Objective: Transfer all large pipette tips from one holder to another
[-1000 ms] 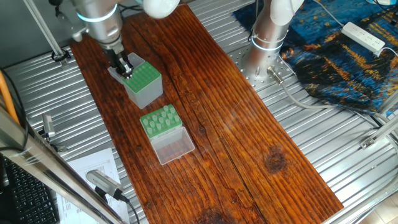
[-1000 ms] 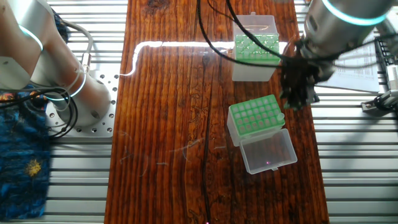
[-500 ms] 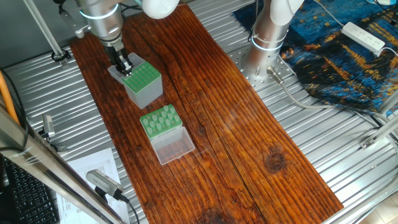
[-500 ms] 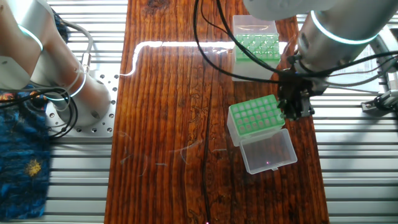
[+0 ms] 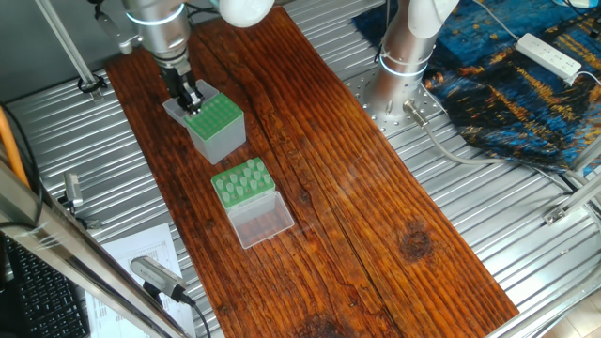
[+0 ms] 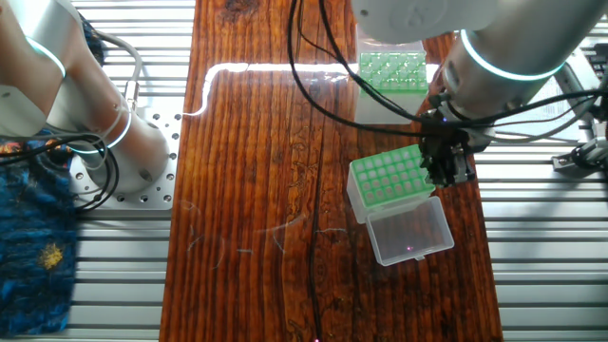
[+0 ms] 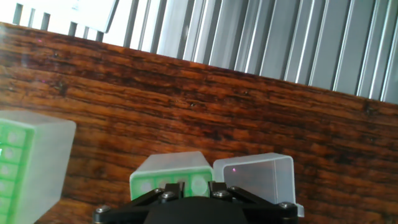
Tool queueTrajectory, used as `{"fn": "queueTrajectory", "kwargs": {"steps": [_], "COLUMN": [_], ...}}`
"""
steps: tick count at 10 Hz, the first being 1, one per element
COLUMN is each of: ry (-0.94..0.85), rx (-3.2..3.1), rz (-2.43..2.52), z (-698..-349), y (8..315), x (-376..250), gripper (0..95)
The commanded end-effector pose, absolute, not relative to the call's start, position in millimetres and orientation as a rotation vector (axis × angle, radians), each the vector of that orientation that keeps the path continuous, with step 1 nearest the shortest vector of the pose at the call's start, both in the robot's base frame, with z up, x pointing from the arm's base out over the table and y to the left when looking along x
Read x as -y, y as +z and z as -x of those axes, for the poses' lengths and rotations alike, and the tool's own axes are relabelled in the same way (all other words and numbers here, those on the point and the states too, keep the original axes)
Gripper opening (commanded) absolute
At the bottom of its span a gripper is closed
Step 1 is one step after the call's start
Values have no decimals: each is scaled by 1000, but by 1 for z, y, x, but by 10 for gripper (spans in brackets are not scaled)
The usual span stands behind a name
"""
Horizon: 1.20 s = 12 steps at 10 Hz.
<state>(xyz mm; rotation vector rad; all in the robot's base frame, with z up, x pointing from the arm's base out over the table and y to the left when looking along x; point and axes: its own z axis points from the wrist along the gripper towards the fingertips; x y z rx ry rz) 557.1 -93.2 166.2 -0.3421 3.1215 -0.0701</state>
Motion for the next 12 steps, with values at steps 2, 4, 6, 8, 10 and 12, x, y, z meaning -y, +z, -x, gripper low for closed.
{"fn": "queueTrajectory", "kwargs": {"steps": [2,4,6,8,10,12], "ry": [-74,-81,-78,-76,-72,-65], "rx": [-3114,-3113,-3115,-3115,-3123,-3123], "rz": [341,340,364,378,387,395], "z": [-560,-561,-561,-561,-562,-564], "y": [160,158,155,154,155,154], "x": [94,94,96,98,99,99], "gripper": [190,190,190,190,190,190]}}
